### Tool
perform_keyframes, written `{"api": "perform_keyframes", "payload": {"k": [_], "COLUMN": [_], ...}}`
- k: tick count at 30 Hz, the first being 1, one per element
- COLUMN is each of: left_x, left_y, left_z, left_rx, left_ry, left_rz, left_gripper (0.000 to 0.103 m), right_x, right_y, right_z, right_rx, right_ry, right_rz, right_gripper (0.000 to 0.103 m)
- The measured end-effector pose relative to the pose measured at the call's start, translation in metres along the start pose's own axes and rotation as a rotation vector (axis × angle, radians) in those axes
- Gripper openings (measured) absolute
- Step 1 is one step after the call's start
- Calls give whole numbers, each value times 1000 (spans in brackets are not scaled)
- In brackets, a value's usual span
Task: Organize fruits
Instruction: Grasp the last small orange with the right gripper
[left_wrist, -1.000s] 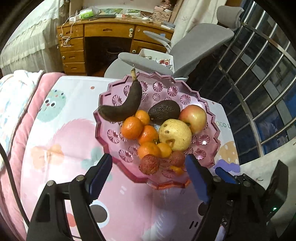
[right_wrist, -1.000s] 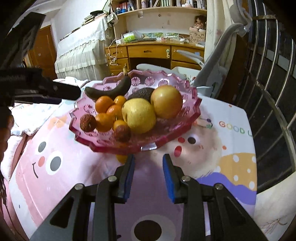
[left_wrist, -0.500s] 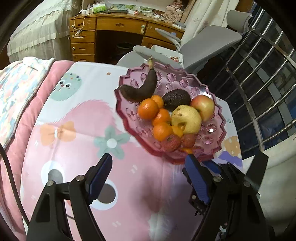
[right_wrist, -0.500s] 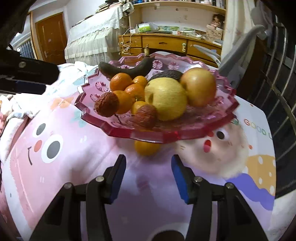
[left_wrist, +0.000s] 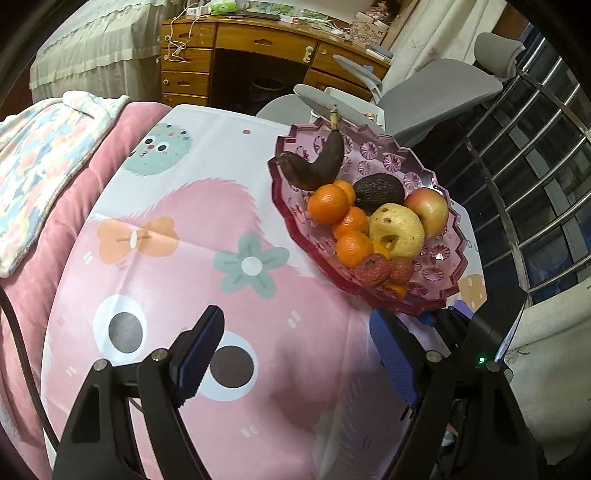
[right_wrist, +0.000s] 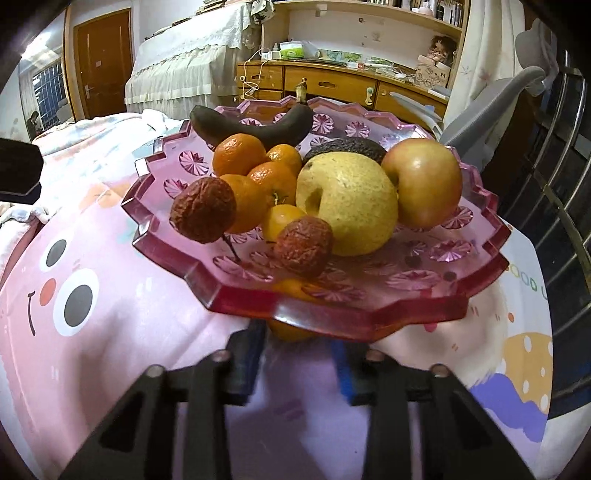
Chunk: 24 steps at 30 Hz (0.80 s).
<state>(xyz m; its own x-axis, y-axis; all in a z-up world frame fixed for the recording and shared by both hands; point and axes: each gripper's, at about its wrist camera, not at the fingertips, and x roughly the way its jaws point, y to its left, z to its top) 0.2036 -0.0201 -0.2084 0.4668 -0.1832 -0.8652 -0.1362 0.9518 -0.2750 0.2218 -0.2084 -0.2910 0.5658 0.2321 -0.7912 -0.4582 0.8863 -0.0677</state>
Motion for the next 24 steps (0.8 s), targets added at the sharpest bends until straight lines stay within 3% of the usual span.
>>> {"api": "perform_keyframes", "payload": {"k": [13,24], "left_x": [-2,-12], "left_y": [-11,-29], "left_z": [-8,-15], "left_rx": [26,48], "left_ry": [4,-14], "left_rz": [-7,-15], "left_gripper": [80,80], "right_x": [-31,-93], "right_y": [-5,-29], "right_z": [-20,-6], "right_rx": [17,41], "right_ry": [45,-63], "right_rz": [28,48], "right_gripper": [32,32]}}
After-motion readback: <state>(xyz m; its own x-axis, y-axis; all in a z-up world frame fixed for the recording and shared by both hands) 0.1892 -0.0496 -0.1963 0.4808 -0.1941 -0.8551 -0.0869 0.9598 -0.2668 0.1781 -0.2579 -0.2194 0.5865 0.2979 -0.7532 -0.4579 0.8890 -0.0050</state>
